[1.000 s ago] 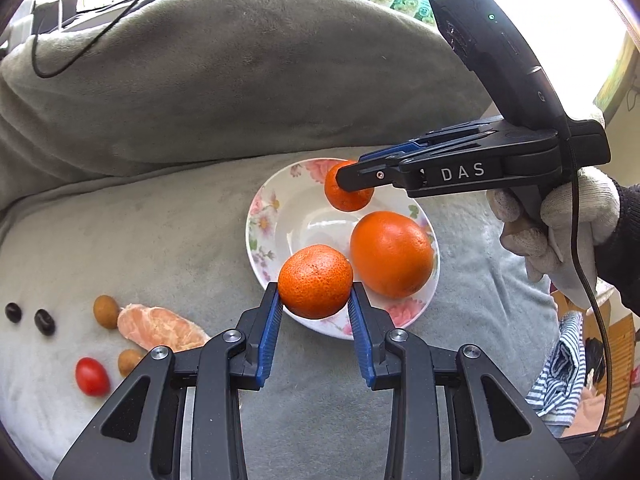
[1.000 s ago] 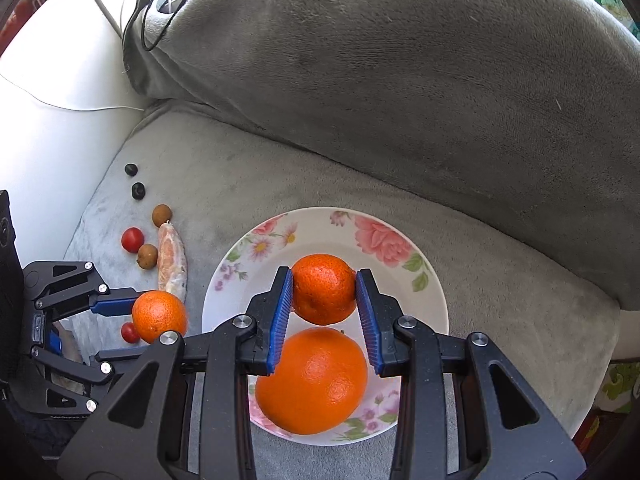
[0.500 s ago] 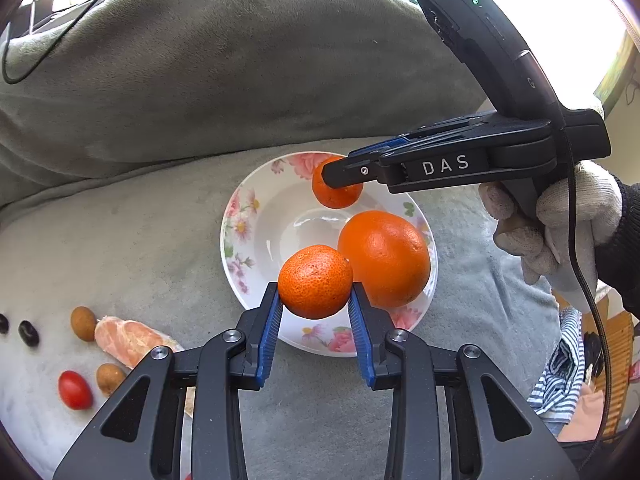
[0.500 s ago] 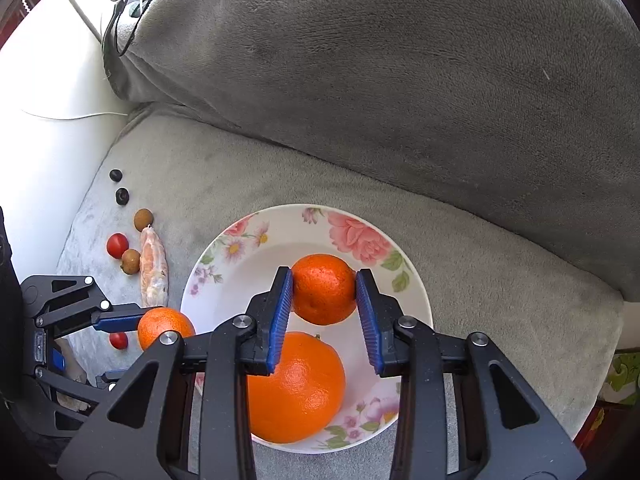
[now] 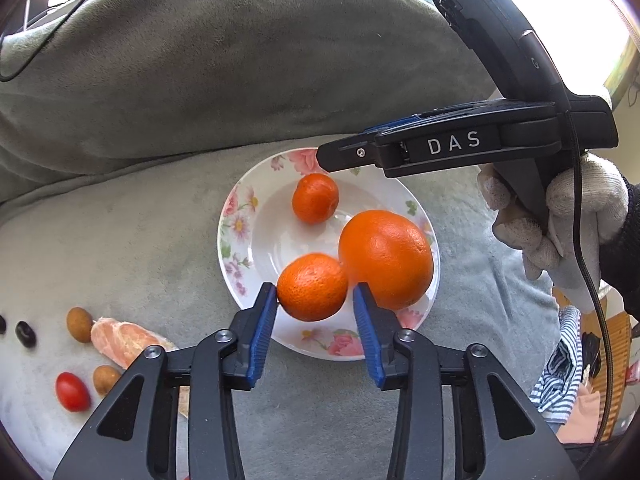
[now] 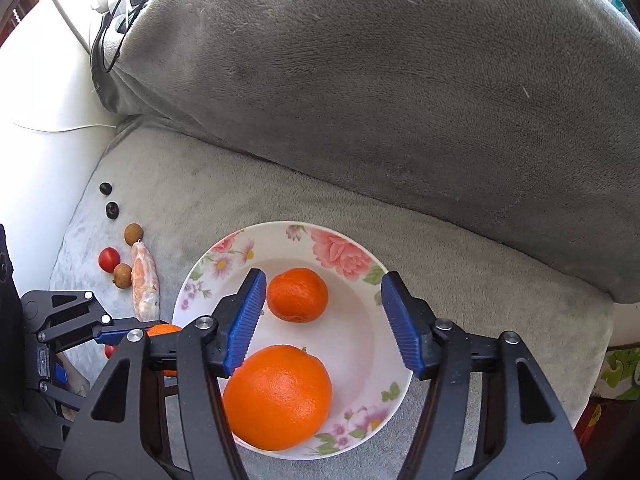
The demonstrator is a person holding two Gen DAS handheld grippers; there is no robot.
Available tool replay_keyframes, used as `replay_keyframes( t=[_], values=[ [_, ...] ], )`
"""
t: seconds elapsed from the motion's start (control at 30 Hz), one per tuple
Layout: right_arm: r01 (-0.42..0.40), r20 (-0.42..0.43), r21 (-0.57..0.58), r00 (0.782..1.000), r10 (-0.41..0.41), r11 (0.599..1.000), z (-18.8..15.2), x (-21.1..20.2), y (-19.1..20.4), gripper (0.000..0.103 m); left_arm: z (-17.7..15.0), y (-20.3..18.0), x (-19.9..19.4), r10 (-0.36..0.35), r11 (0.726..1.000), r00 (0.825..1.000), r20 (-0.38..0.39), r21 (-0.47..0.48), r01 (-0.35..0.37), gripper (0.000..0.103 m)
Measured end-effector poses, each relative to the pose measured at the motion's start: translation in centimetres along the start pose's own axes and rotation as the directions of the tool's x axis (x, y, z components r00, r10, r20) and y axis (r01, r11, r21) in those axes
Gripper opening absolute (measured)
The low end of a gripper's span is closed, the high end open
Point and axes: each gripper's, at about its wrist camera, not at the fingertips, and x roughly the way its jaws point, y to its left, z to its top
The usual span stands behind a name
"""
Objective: Organize fruits
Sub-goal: 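Open the left tool over the bowl while the right tool releases its mandarin, then withdraw both tools from the bowl toward the remaining fruit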
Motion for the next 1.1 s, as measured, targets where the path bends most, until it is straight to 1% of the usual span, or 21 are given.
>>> replay_keyframes(
  t=[0.07,0.1,0.17,0.23,0.3,0.63,0.8,0.93,1.1],
  values=[
    [0.009,0.006,0.0,1.0,-0.009,1.0,0.0,-0.1,0.0,0.069,0.1,0.0,-0.2,-0.002,1.0,1.0,0.006,-0.001,0.002,0.047],
    [0.012,0.008,-0.002,1.0,-0.012,1.0,0.0,-0.2,0.0,0.07,0.2,0.0,-0.2,0.003,1.0,1.0,0.007,-0.001,-0.003,0.051],
    [0.019,0.01,-0.004,1.0,-0.019,1.0,0.1,-0.2,0.1,0.07,0.3,0.0,-0.4,0.01,1.0,1.0,0.011,-0.002,-0.01,0.057],
    [0.026,0.013,-0.002,1.0,-0.026,1.0,0.0,-0.4,0.2,0.071,0.3,0.0,-0.5,0.009,1.0,1.0,0.011,-0.005,-0.009,0.058],
    [0.032,0.019,0.001,0.999,-0.032,1.0,0.0,-0.5,0.2,0.071,0.3,0.0,-0.5,0.008,1.0,1.0,0.007,-0.011,-0.008,0.062],
    [0.058,0.049,0.023,0.997,-0.059,0.998,-0.4,-1.6,0.8,0.072,-0.4,0.6,-1.8,0.007,0.999,1.0,0.021,-0.035,-0.006,0.062],
    [0.051,0.061,0.024,0.997,-0.052,0.998,-0.5,-2.3,1.9,0.072,-1.1,1.5,-2.8,0.021,0.999,0.999,0.028,-0.043,-0.02,0.062],
    [0.035,0.076,0.009,0.996,-0.036,0.999,-0.5,-3.1,3.4,0.072,-2.2,2.9,-4.4,0.042,0.997,0.998,0.038,-0.066,-0.039,0.062],
    [0.005,0.089,-0.01,0.996,-0.004,1.0,-0.8,-3.7,5.8,0.072,-4.0,5.8,-6.3,0.088,0.99,0.995,0.039,-0.113,-0.083,0.062]
  ],
)
